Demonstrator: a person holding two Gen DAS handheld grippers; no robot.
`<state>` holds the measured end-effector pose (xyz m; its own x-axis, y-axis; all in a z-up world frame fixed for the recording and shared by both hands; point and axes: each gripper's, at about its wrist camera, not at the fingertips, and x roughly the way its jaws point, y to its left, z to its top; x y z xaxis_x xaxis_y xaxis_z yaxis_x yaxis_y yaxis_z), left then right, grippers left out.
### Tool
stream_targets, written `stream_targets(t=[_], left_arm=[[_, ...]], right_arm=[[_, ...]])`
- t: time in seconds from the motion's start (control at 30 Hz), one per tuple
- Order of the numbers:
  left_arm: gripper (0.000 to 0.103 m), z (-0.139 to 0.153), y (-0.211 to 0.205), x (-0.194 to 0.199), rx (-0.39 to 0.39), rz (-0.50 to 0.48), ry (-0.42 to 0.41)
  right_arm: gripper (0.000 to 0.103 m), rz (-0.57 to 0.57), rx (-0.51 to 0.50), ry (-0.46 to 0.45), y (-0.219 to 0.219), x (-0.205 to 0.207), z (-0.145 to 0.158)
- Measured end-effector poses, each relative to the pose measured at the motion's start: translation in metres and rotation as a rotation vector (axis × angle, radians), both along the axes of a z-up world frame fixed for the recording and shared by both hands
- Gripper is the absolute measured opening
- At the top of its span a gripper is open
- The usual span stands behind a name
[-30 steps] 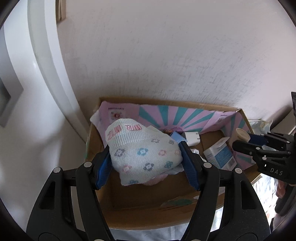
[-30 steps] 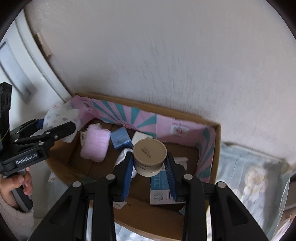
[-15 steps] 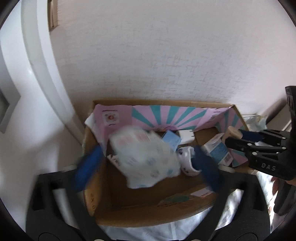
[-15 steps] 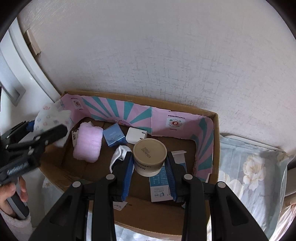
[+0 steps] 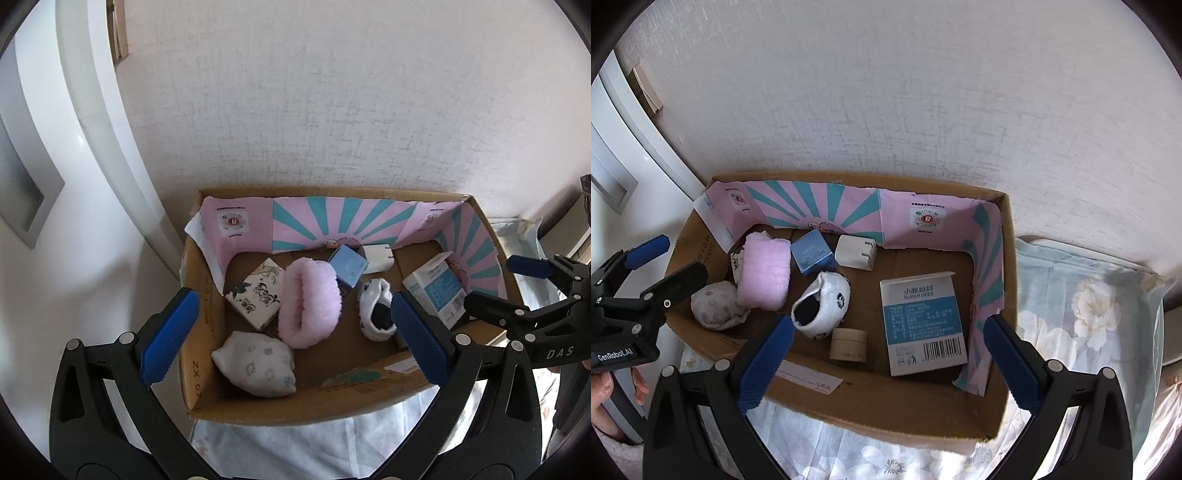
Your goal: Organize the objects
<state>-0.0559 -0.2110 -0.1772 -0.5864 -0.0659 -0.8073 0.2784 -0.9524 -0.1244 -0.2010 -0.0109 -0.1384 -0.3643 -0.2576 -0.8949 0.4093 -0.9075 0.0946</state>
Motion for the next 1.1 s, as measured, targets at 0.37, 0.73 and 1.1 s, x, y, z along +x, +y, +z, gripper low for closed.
stream_targets(t=[0.37, 0.73, 1.1], left_arm=[[0.103, 0.045, 0.032, 0.006, -0.019, -0.011, 0.041], [0.103, 0.137, 0.067, 0.018, -0.063, 0.029, 0.108], [0.103, 0.165, 0.11, 0.043, -0.102, 0.05, 0.173]], right_arm=[[0.103, -0.04, -0.033, 0.047, 0.017, 0.018, 0.036], [0.103, -0.124, -0.019, 0.175, 0.074, 0.038, 0.127], [0.103, -0.261, -0.028, 0.214, 0.145, 0.061, 0.154]])
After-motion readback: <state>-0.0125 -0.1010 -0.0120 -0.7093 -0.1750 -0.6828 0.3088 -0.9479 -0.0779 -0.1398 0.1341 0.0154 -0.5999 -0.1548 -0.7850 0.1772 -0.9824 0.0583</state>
